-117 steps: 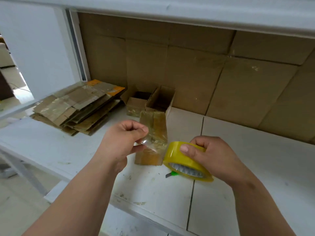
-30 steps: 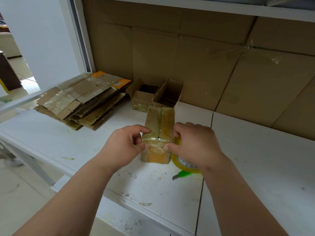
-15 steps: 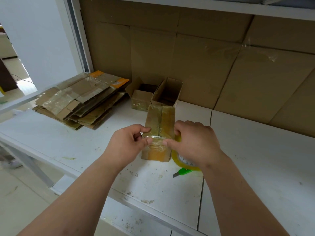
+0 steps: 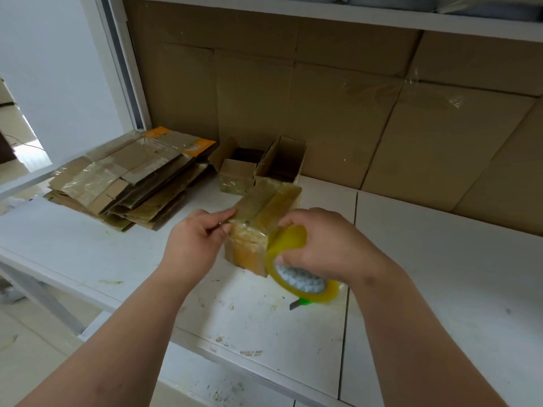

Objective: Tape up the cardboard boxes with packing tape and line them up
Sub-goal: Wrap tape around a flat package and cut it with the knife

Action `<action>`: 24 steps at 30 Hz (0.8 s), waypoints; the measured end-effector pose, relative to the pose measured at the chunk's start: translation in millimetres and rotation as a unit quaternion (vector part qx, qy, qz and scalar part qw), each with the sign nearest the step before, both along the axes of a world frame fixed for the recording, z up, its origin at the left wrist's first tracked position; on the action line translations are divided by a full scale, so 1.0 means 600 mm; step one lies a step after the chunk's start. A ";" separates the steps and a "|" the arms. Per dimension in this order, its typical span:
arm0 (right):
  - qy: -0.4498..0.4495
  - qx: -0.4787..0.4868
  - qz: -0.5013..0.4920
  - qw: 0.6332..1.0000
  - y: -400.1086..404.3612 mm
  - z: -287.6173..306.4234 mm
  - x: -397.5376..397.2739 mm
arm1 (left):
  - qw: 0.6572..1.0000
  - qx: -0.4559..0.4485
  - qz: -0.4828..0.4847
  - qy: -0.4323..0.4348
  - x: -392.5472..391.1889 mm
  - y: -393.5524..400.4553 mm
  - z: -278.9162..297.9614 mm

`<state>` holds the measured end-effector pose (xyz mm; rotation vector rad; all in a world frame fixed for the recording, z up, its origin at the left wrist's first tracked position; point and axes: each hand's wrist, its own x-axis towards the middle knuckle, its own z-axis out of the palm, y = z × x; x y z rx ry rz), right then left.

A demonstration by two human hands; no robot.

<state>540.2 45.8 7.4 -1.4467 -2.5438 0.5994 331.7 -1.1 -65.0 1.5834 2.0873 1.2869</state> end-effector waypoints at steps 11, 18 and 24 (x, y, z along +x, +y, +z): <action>0.209 -0.158 -0.039 0.964 -0.027 -0.052 -0.034 | 0.997 -0.051 -0.032 -0.049 0.004 0.001 -0.002; 0.402 -0.340 -0.054 0.848 -0.036 -0.105 -0.007 | 0.999 -0.030 -0.036 0.024 0.000 0.006 -0.010; 0.459 -0.380 -0.002 0.803 -0.046 -0.136 0.000 | 0.997 -0.049 -0.040 0.042 -0.010 0.014 -0.013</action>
